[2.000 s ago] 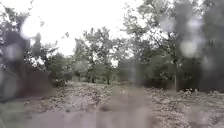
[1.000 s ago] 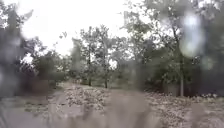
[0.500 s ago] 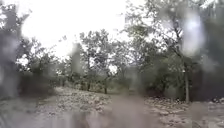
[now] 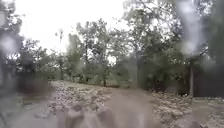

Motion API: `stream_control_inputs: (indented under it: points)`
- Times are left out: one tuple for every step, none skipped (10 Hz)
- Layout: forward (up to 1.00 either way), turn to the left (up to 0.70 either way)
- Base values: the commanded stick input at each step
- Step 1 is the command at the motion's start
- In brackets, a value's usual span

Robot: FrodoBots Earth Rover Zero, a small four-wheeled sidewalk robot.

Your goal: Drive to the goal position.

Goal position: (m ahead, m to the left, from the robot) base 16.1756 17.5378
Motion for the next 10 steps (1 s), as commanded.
stream_control_inputs:
  points:
    - [0.70,0.01]
    - [0.70,0.08]
    - [0.70,0.14]
    - [0.70,0.14]
    - [0.70,0.14]
    - [0.70,0.14]
    - [0.70,0.14]
    - [0.70,0.02]
    - [0.70,0.00]
    - [0.70,0.00]
